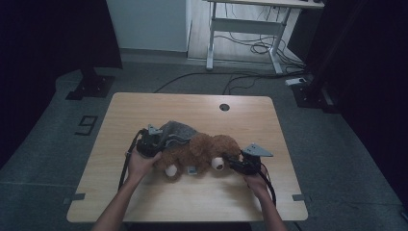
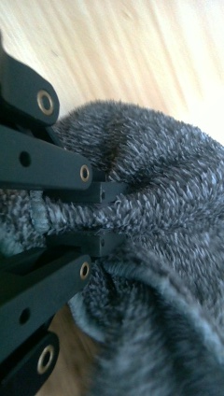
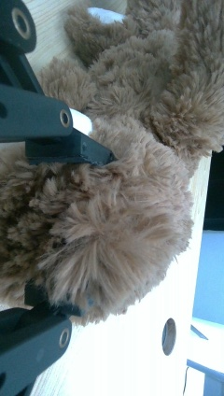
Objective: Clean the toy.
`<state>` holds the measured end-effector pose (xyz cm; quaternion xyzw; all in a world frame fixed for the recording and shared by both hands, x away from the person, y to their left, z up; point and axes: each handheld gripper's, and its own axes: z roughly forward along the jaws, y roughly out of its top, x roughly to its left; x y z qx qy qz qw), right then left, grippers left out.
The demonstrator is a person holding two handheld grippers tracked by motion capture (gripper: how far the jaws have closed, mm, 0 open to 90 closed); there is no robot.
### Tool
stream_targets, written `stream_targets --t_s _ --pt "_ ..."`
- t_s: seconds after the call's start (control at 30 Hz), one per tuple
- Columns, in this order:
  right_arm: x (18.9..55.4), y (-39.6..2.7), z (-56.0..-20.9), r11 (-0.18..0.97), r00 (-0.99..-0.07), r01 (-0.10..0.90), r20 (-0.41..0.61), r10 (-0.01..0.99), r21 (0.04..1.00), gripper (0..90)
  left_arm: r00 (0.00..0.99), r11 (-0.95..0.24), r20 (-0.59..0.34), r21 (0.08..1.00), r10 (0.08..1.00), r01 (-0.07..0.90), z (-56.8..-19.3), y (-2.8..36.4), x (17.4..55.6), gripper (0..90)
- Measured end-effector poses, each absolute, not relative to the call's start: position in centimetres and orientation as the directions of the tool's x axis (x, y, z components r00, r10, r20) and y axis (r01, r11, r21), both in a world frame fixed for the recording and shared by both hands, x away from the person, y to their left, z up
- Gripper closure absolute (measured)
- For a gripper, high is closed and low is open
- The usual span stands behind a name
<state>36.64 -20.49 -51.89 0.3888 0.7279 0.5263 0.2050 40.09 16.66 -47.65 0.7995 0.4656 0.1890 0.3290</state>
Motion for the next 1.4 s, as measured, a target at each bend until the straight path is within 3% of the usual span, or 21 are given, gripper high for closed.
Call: stream_targets --t_s 0.23,0.6,0.9,1.1,1.4 --pt "36.7 -20.5 -51.9 0.14 -0.611 0.354 0.115 0.783 0.925 47.2 0.488 -0.305 -0.045 0.729 0.872 0.612 -46.4 17.5 40.3 80.9" --pt "36.0 -20.4 -51.8 0.177 -0.639 0.317 0.072 0.766 0.932 47.2 0.59 -0.32 -0.039 0.81 0.807 0.492 -40.2 10.4 42.0 80.8" --pt "35.5 -20.8 -51.7 0.221 -0.668 0.307 0.044 0.743 0.926 45.2 0.68 -0.425 -0.08 0.726 0.729 0.541 -42.6 4.8 43.2 80.6" --pt "35.3 -21.5 -51.5 0.211 -0.676 0.321 0.067 0.734 0.923 34.1 0.687 -0.428 -0.078 0.73 0.722 0.533 -44.6 5.0 42.1 80.8" --pt "34.9 -23.7 -48.7 0.085 -0.659 0.332 0.167 0.733 0.939 18.5 0.702 -0.428 -0.052 0.759 0.71 0.49 -45.0 5.6 39.4 81.0"
